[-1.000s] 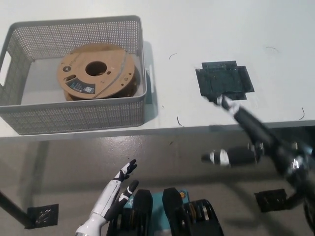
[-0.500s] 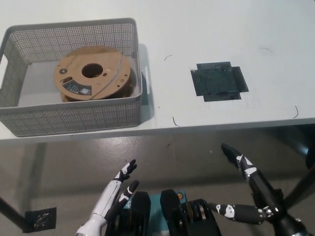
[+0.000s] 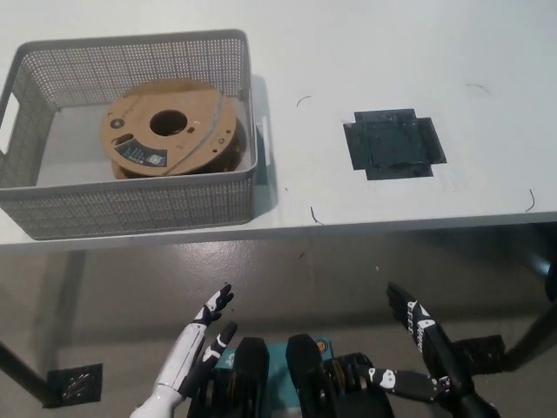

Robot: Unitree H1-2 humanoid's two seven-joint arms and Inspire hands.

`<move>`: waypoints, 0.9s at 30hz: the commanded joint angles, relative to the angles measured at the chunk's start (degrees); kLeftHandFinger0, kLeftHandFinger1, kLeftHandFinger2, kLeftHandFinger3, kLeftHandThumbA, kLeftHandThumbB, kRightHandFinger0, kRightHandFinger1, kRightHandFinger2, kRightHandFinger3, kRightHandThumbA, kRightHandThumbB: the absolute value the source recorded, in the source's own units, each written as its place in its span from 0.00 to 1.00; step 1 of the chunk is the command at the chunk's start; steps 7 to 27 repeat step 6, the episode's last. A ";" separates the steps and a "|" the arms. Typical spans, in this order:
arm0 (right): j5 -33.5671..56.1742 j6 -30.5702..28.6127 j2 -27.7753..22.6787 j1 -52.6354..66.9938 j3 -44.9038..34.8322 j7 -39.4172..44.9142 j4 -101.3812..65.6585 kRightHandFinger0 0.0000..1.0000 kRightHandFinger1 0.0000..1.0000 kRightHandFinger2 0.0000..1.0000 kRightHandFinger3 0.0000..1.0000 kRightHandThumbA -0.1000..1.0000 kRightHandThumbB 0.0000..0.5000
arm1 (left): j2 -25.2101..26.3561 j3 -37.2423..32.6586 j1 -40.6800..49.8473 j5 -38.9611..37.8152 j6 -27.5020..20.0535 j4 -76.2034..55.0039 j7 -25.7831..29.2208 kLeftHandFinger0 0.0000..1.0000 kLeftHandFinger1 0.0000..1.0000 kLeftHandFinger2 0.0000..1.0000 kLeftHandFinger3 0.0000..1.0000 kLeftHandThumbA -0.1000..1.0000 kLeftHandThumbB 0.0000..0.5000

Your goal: Use the right hand to pick up a 3d printing filament and place it into a container on the left side

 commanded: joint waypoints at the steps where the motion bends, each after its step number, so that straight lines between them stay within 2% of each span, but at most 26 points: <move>1: -0.61 -2.33 -0.37 -1.78 0.23 -1.32 -1.02 1.00 1.00 1.00 1.00 1.00 0.22 | 0.00 0.30 -0.09 0.05 -2.44 -1.96 1.71 1.00 1.00 1.00 1.00 1.00 0.26; 27: -1.15 -1.63 -0.15 -1.71 0.69 -1.65 -1.37 1.00 1.00 1.00 1.00 1.00 0.19 | -0.10 0.58 -0.13 0.53 -2.44 -2.00 1.47 1.00 1.00 1.00 1.00 1.00 0.25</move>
